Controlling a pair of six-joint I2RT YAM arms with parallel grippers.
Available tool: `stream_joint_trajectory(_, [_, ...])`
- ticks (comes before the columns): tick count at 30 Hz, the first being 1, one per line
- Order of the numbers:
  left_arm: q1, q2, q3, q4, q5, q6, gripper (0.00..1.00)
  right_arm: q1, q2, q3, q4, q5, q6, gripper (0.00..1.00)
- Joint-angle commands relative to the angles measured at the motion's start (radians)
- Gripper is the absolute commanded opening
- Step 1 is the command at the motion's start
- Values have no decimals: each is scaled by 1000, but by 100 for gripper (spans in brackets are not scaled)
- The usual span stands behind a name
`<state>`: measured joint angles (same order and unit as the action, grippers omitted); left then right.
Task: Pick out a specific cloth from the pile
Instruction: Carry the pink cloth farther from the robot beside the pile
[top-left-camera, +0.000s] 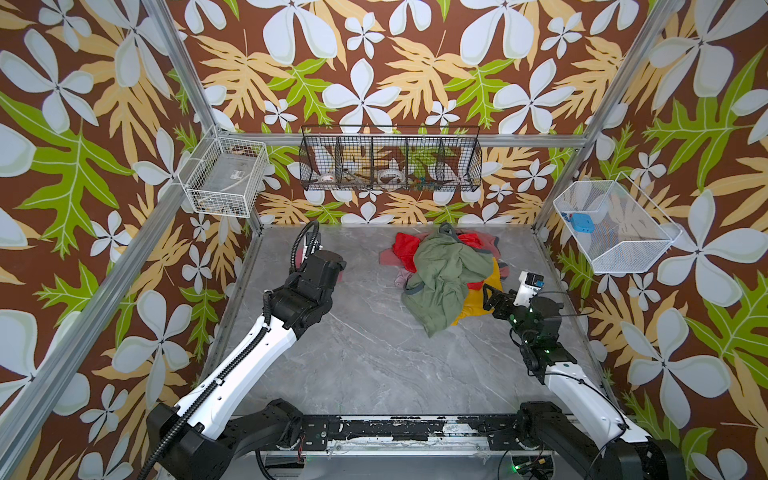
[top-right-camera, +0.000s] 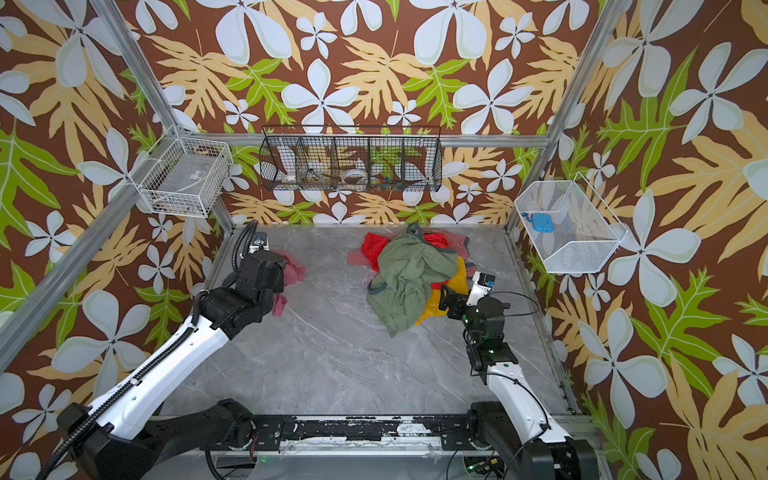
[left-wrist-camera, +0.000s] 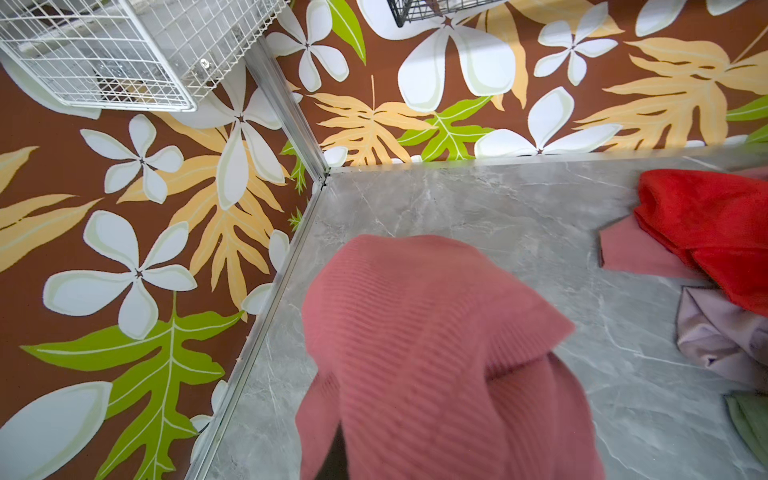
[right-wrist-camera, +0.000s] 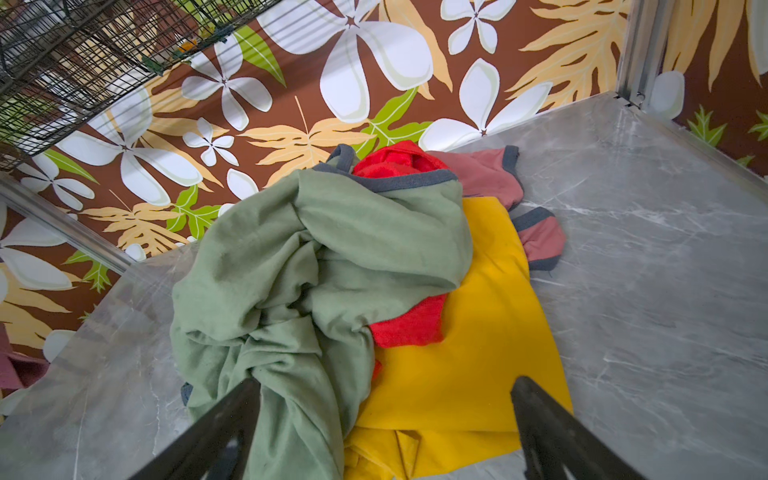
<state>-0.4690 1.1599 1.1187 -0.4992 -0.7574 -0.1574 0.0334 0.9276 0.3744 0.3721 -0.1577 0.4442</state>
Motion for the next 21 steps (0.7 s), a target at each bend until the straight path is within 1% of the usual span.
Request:
stream_joint_trajectory(1, [74, 18, -12, 131, 62, 53, 0, 3, -5, 9, 19, -22, -5, 93])
stream_joint_trajectory(3, [125, 36, -30, 185, 97, 65, 0, 2, -7, 12, 15, -31, -6, 93])
stream_joint_trajectory(6, [171, 80, -43, 258, 100, 106, 0, 2, -12, 15, 4, -32, -10, 93])
stream_joint_trajectory(10, [183, 169, -35, 328, 60, 172, 0, 2, -13, 17, -1, -31, -9, 93])
stream_joint_trajectory(12, [184, 220, -22, 353, 57, 188, 0, 1, -13, 17, -1, -30, -7, 93])
stream_joint_trajectory(15, [185, 292, -5, 370, 73, 163, 0, 2, -13, 19, -8, -27, -7, 93])
stream_joint_trajectory(18, [184, 358, -16, 401, 56, 116, 0, 2, -16, 20, -16, -21, -7, 93])
stream_joint_trajectory(21, [184, 448, -15, 382, 34, 77, 0, 3, -22, 20, -29, -15, -13, 93])
